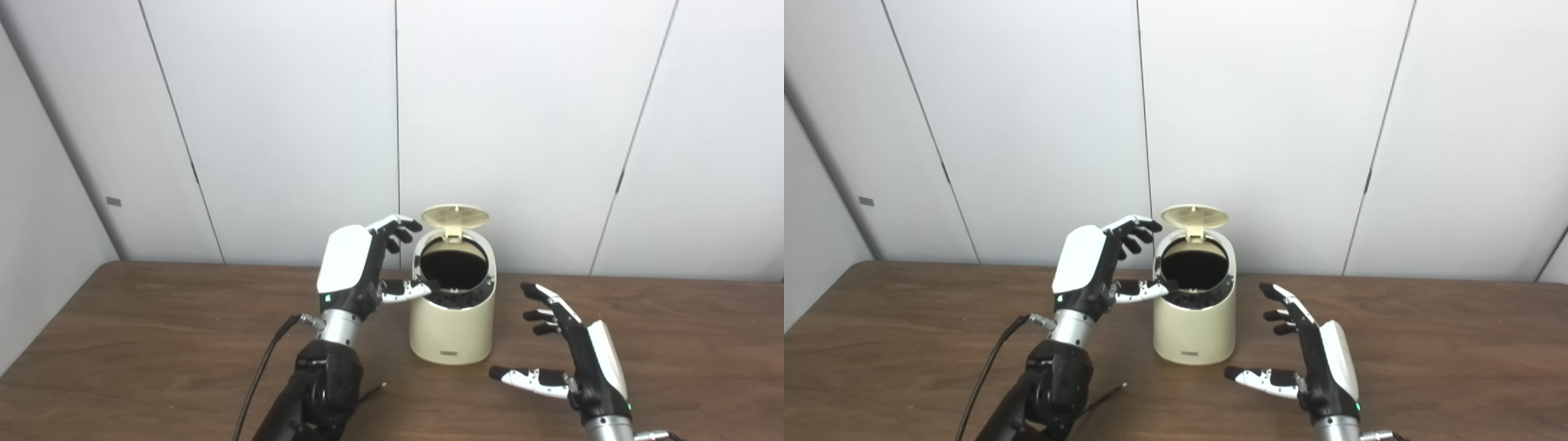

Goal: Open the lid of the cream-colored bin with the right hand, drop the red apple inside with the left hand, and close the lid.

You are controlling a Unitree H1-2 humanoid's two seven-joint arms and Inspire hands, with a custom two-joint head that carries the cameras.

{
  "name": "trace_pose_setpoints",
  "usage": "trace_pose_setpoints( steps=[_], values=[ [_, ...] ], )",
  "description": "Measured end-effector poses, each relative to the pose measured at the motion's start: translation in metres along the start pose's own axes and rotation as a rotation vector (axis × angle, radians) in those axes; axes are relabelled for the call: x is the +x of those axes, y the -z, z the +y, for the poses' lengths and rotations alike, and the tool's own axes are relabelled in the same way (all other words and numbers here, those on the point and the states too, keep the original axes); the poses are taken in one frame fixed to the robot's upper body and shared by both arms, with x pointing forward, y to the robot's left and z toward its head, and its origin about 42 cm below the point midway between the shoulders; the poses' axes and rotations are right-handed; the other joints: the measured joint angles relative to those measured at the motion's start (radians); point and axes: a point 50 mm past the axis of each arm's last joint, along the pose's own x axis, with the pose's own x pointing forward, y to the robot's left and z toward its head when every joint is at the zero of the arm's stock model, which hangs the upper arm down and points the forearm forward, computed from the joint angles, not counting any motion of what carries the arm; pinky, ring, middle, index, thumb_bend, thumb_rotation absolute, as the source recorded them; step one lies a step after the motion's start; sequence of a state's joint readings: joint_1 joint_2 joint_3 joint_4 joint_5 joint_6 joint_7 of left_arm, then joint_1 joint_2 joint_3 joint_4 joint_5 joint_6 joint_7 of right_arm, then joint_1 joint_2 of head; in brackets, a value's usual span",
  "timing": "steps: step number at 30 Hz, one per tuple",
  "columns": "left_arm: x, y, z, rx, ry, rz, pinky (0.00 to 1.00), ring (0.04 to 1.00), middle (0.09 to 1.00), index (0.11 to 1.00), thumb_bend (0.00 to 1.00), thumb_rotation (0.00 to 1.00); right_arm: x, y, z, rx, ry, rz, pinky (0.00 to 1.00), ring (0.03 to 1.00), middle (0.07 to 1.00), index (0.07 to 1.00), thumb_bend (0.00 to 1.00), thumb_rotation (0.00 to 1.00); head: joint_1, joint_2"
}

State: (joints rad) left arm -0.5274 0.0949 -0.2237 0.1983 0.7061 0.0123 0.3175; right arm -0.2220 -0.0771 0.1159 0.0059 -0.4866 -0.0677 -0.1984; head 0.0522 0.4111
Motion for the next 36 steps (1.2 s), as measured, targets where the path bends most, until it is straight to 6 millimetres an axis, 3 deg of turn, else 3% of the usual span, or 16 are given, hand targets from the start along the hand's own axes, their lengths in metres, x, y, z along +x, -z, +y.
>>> trace_pose_setpoints(
  steps=[10,18,27,36],
  values=[
    [-0.009,0.015,0.013,-0.057,-0.078,0.038,0.44,0.563,0.625,0.648,0.78,0.11,0.000,0.001,-0.001,0.005,-0.002,0.002,0.61,0.698,0.816,0.796,0.81,0.05,0.011,0.000],
    [-0.017,0.025,0.024,-0.101,-0.133,0.063,0.41,0.543,0.620,0.640,0.79,0.07,0.000,0.002,-0.003,0.001,-0.003,0.002,0.61,0.690,0.814,0.797,0.81,0.08,0.014,0.005],
    [-0.043,0.040,0.035,-0.234,-0.123,0.142,0.45,0.606,0.668,0.674,0.79,0.03,0.000,0.003,-0.005,0.003,-0.007,-0.007,0.61,0.699,0.819,0.803,0.80,0.12,0.021,-0.006],
    [-0.083,0.060,0.038,-0.411,-0.003,0.219,0.56,0.685,0.747,0.763,0.82,0.13,0.002,0.011,-0.013,-0.024,-0.015,-0.006,0.60,0.721,0.821,0.806,0.69,0.23,0.032,-0.015]
  ],
)
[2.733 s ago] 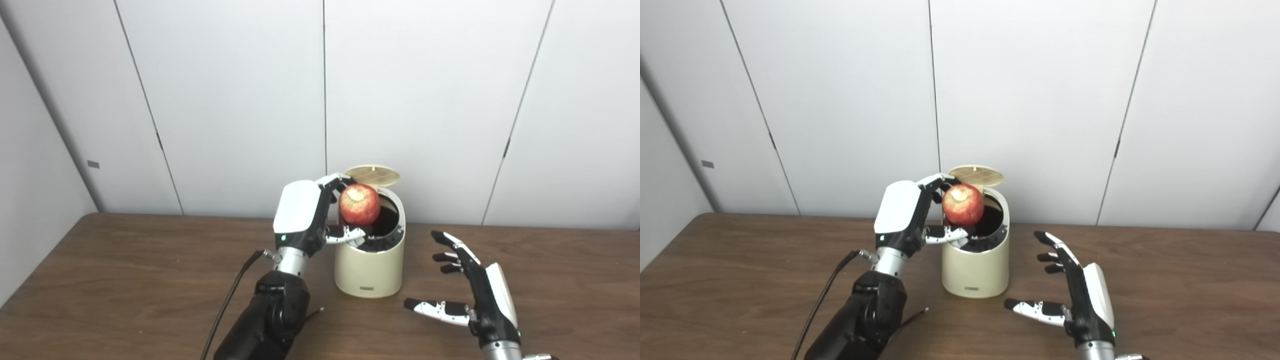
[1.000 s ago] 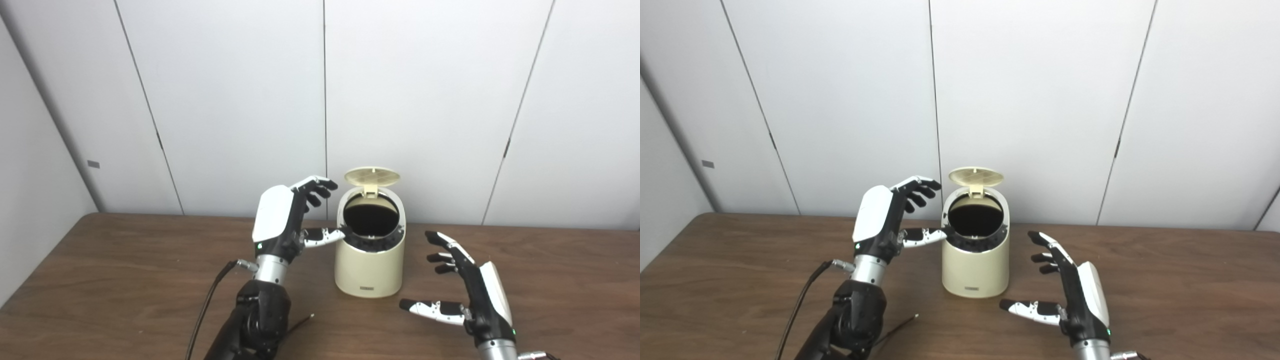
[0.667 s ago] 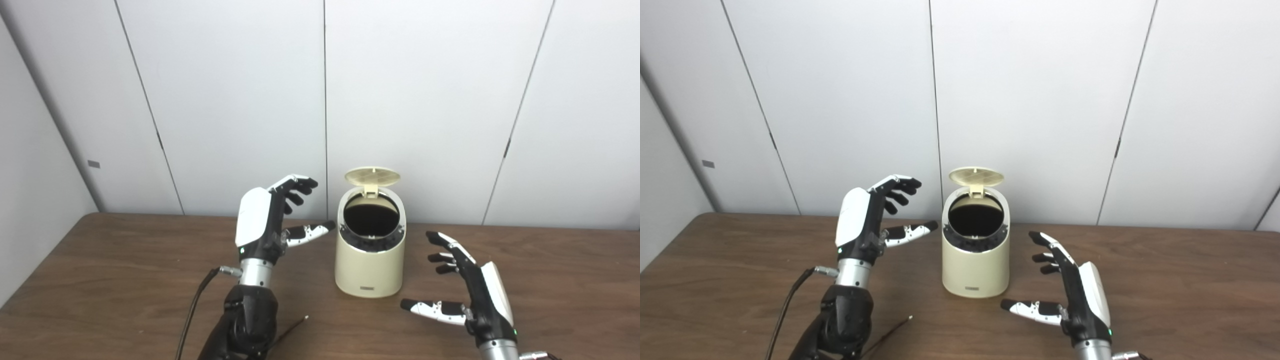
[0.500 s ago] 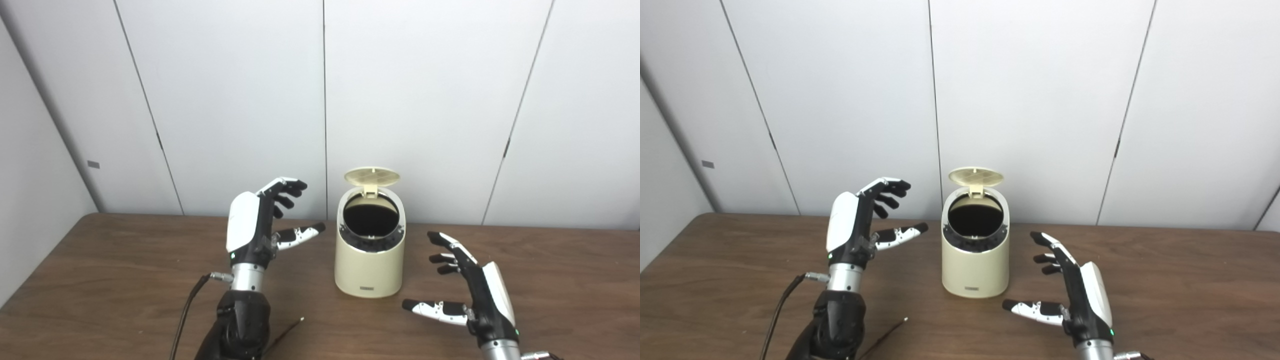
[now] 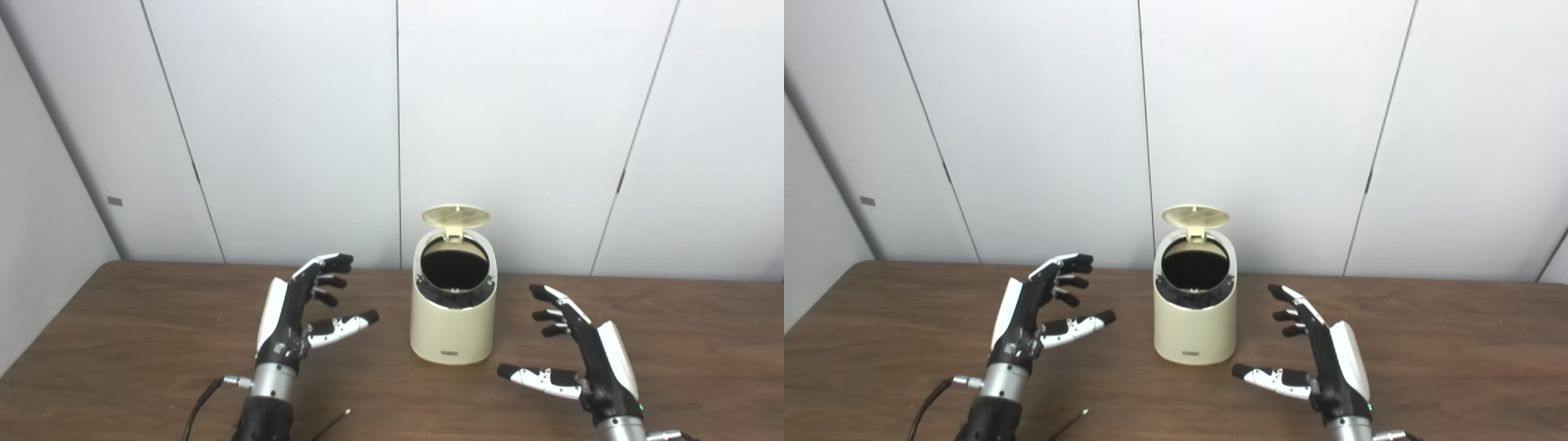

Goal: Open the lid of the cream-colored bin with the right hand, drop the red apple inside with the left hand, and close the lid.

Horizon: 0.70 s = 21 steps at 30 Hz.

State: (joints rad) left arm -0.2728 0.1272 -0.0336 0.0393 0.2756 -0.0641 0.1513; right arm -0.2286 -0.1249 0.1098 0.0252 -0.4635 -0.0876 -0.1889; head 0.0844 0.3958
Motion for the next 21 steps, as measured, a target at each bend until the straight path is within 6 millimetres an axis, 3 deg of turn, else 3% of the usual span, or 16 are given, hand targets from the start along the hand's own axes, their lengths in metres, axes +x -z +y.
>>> trace_pose_setpoints(
  steps=[6,11,16,21],
  values=[
    [-0.022,0.023,0.002,-0.125,0.029,0.050,0.59,0.697,0.764,0.801,0.81,0.12,0.025,-0.009,-0.014,-0.037,-0.035,-0.065,0.63,0.738,0.829,0.812,0.68,0.32,-0.015,-0.006],
    [-0.037,0.045,-0.005,-0.157,0.055,0.122,0.60,0.706,0.786,0.819,0.78,0.11,0.058,-0.039,-0.031,-0.098,-0.108,-0.145,0.62,0.757,0.860,0.863,0.75,0.40,-0.038,-0.012],
    [-0.037,0.048,-0.007,-0.195,0.047,0.106,0.61,0.731,0.800,0.831,0.74,0.06,0.085,-0.066,-0.047,-0.253,-0.193,-0.183,0.59,0.742,0.839,0.871,0.88,0.52,-0.054,-0.015],
    [-0.035,0.049,-0.008,-0.198,0.049,0.105,0.62,0.728,0.785,0.818,0.74,0.06,0.107,-0.082,-0.060,-0.353,-0.221,-0.204,0.59,0.769,0.855,0.869,0.89,0.53,-0.072,-0.025]
  ],
)
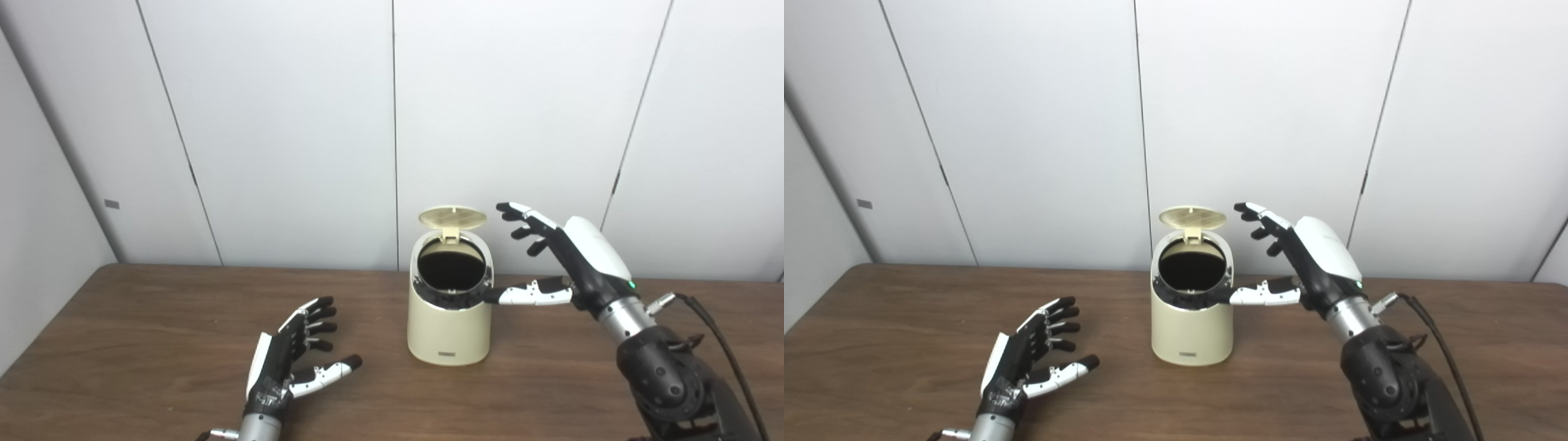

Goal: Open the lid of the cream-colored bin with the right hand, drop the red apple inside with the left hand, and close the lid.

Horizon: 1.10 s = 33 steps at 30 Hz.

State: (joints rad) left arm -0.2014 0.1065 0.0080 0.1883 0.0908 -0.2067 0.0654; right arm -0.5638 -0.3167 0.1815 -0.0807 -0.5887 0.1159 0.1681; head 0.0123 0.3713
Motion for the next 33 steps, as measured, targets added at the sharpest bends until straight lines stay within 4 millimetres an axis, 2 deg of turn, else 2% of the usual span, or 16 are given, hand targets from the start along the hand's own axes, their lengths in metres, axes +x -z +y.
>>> trace_pose_setpoints(
  steps=[5,8,13,17,21,27,33],
  values=[
    [0.005,0.000,-0.003,-0.005,0.002,0.002,0.63,0.730,0.781,0.809,0.75,0.05,0.018,-0.010,-0.014,-0.104,-0.072,-0.016,0.63,0.809,0.875,0.889,0.89,0.53,0.002,-0.002],
    [0.006,0.001,-0.003,-0.004,0.004,0.005,0.62,0.721,0.774,0.802,0.75,0.03,0.028,-0.016,-0.024,-0.153,-0.074,-0.037,0.69,0.844,0.880,0.890,0.89,0.53,-0.002,-0.003],
    [0.011,0.003,-0.005,0.017,0.012,0.011,0.61,0.715,0.766,0.793,0.76,0.04,0.041,-0.027,-0.029,-0.192,-0.091,-0.067,0.74,0.892,0.905,0.910,0.89,0.53,0.000,-0.008],
    [0.013,0.004,-0.006,0.021,0.012,0.013,0.64,0.725,0.770,0.795,0.77,0.05,0.053,-0.032,-0.027,-0.219,-0.125,-0.086,0.73,0.885,0.895,0.916,0.89,0.54,0.000,-0.008],
    [0.016,0.004,-0.008,0.029,0.017,0.016,0.63,0.718,0.764,0.793,0.77,0.06,0.064,-0.040,-0.026,-0.251,-0.159,-0.122,0.70,0.871,0.871,0.888,0.89,0.50,0.005,-0.009],
    [0.017,0.005,-0.008,0.029,0.020,0.018,0.62,0.710,0.758,0.780,0.78,0.04,0.068,-0.047,-0.026,-0.272,-0.192,-0.170,0.67,0.845,0.800,0.793,0.90,0.47,0.014,-0.011],
    [0.017,0.004,-0.009,0.029,0.025,0.021,0.63,0.705,0.743,0.764,0.77,0.03,0.067,-0.048,-0.024,-0.252,-0.236,-0.180,0.67,0.835,0.783,0.775,0.90,0.44,0.015,-0.008]
  ],
)
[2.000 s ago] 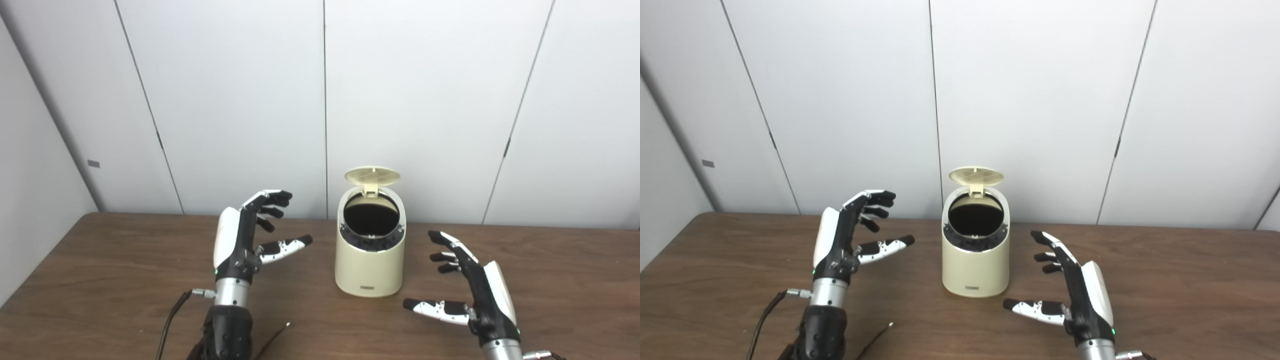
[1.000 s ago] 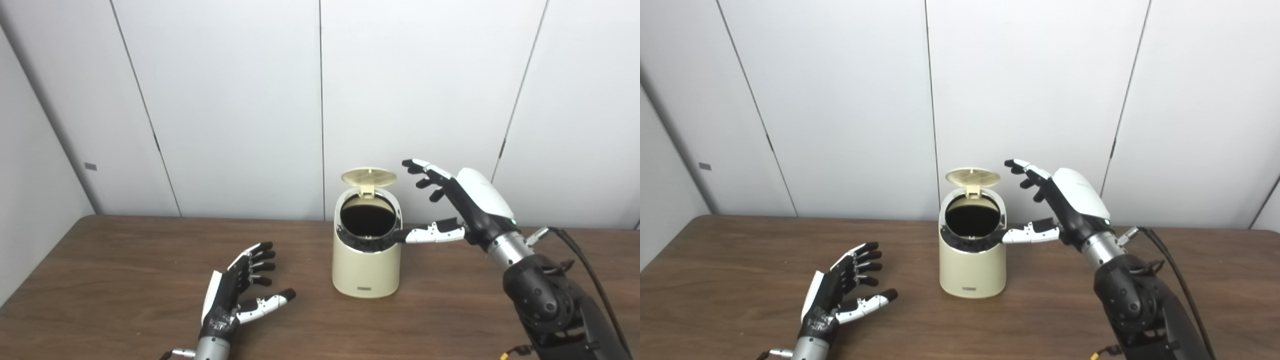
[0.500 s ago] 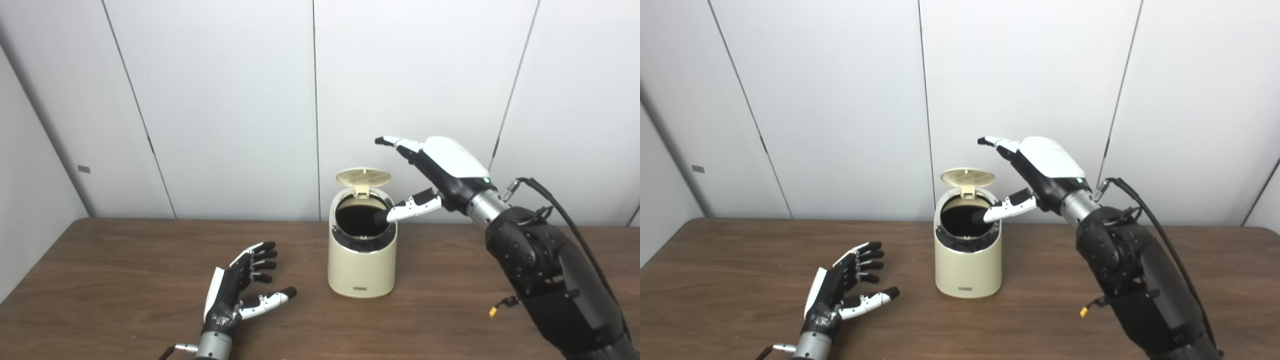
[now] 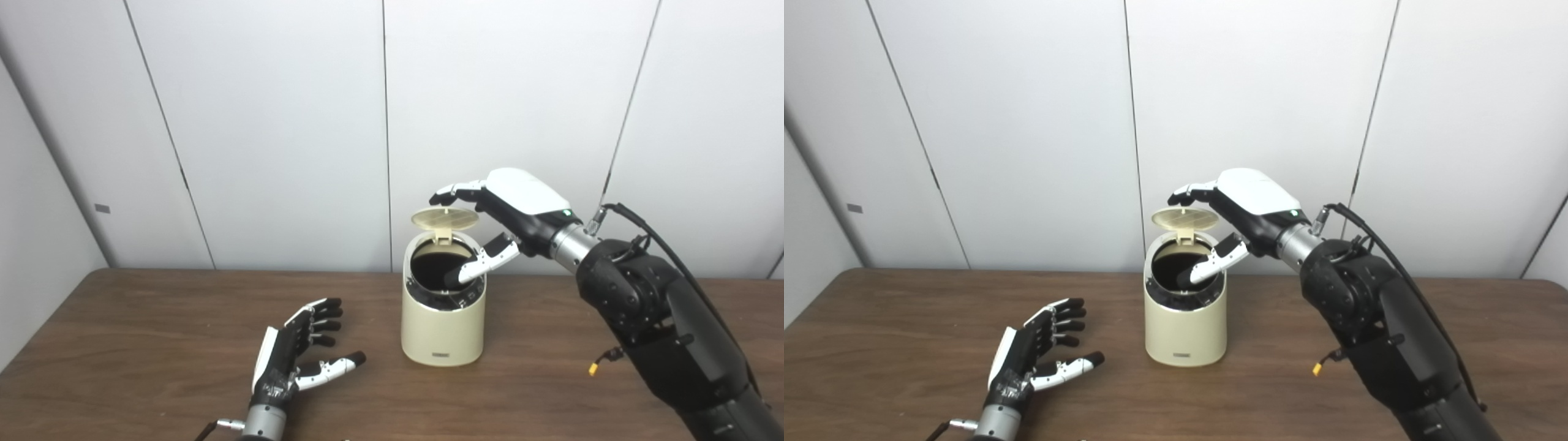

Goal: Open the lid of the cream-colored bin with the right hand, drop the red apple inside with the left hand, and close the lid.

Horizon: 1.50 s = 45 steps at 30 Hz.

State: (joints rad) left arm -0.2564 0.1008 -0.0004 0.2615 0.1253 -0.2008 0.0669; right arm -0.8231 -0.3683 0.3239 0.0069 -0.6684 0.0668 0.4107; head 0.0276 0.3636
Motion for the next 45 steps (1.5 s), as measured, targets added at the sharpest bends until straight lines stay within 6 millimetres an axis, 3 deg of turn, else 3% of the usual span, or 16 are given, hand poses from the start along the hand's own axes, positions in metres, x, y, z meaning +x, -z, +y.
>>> trace_pose_setpoints(
  steps=[9,18,24,31,36,45],
  values=[
    [0.000,0.000,0.000,-0.002,0.004,0.003,0.63,0.684,0.720,0.741,0.79,0.02,-0.007,-0.008,-0.002,-0.006,0.001,-0.031,0.69,0.819,0.751,0.750,0.84,0.40,0.006,0.017],
    [0.000,0.000,0.001,0.002,0.003,0.008,0.63,0.679,0.717,0.747,0.78,0.01,-0.017,-0.008,-0.001,-0.021,-0.009,-0.035,0.77,0.844,0.737,0.745,0.83,0.45,0.006,0.028],
    [-0.002,-0.001,0.001,0.002,0.003,0.019,0.62,0.680,0.721,0.756,0.77,0.03,-0.021,-0.011,-0.002,-0.030,-0.012,-0.045,0.78,0.834,0.728,0.745,0.82,0.40,0.011,0.035],
    [-0.004,-0.001,0.001,0.008,0.003,0.029,0.63,0.681,0.716,0.746,0.78,0.03,-0.025,-0.013,0.004,-0.051,-0.037,-0.042,0.79,0.836,0.724,0.746,0.85,0.38,0.012,0.046],
    [-0.005,0.000,0.001,0.029,0.000,0.045,0.62,0.675,0.714,0.749,0.78,0.03,-0.028,-0.014,0.010,-0.062,-0.051,-0.055,0.75,0.842,0.725,0.750,0.84,0.36,0.012,0.049],
    [-0.007,-0.001,0.000,0.032,-0.001,0.046,0.62,0.678,0.718,0.749,0.77,0.04,-0.035,-0.013,0.028,-0.059,-0.090,-0.058,0.78,0.866,0.753,0.775,0.80,0.41,0.015,0.055]
  ],
)
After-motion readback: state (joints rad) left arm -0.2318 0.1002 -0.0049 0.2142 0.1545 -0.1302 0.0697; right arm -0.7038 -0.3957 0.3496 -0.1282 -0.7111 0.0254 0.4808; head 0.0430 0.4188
